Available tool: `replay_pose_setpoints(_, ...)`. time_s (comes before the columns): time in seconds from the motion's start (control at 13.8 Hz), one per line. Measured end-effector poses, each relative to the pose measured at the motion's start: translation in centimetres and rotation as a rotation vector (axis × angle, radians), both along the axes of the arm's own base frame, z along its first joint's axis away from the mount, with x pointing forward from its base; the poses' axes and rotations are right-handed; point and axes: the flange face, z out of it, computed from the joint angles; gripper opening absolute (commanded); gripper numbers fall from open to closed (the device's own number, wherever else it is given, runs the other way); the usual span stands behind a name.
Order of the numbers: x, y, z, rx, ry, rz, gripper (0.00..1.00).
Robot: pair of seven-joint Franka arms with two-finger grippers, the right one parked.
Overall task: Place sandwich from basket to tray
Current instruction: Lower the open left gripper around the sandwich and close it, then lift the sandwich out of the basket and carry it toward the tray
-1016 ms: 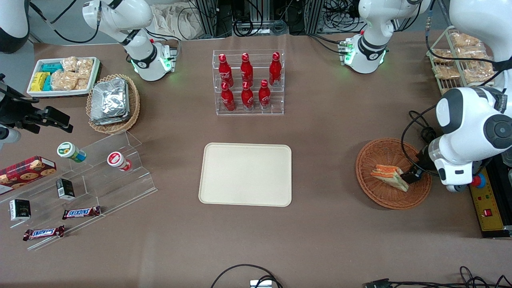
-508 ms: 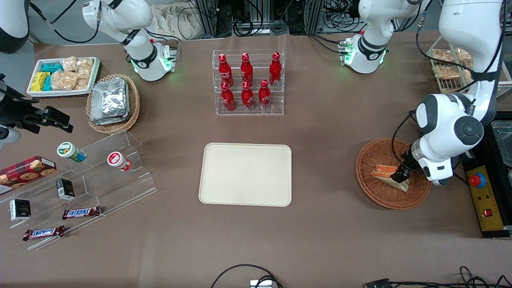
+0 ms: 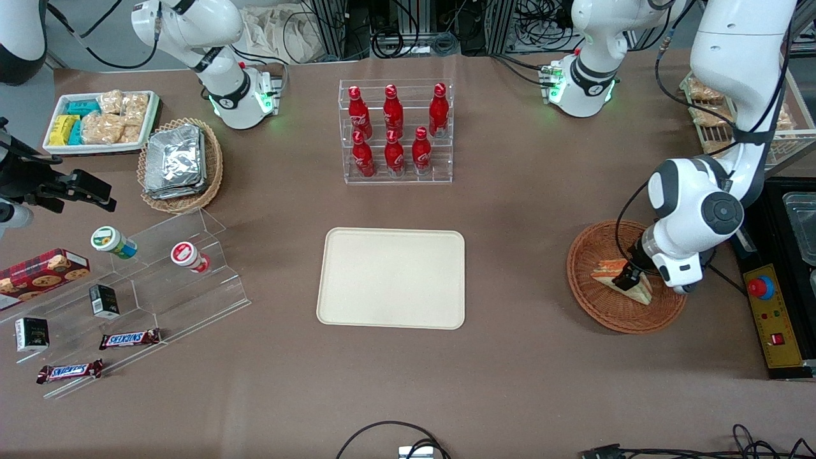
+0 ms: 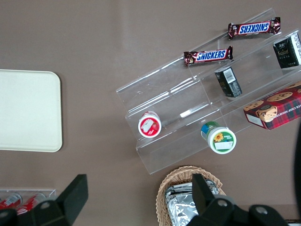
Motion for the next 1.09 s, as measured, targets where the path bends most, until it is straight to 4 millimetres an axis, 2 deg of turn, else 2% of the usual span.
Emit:
replay_pose_setpoints(0.07,0.1,0.2,-0.1,0.0,0.0,0.003,0.13)
replay_pose_setpoints(0.15,0.1,0.3,-0.1,0.0,-0.001,0.005,0.04)
replay_pose_setpoints(0.22,0.1,0.4,0.0,0.0,-0.003,0.005,0.0)
replay_pose_setpoints(0.44,0.6,0.3,0.5,0.0,-0.008,-0.01,0.0)
replay_pose_setpoints(0.58,1.1,0.3,2.0,0.001,0.006,-0.058,0.0)
replay_pose_setpoints(0.65,1.5,0.2,3.5,0.002,0.011,-0.084,0.0)
replay_pose_setpoints(0.8,2.3,0.0,8.0,0.003,0.036,-0.161,0.0)
replay_pose_setpoints(0.94,3.2,-0.4,14.0,0.002,0.062,-0.233,0.0)
replay_pose_setpoints(1.09,4.2,-1.8,20.1,-0.002,0.064,-0.324,0.0)
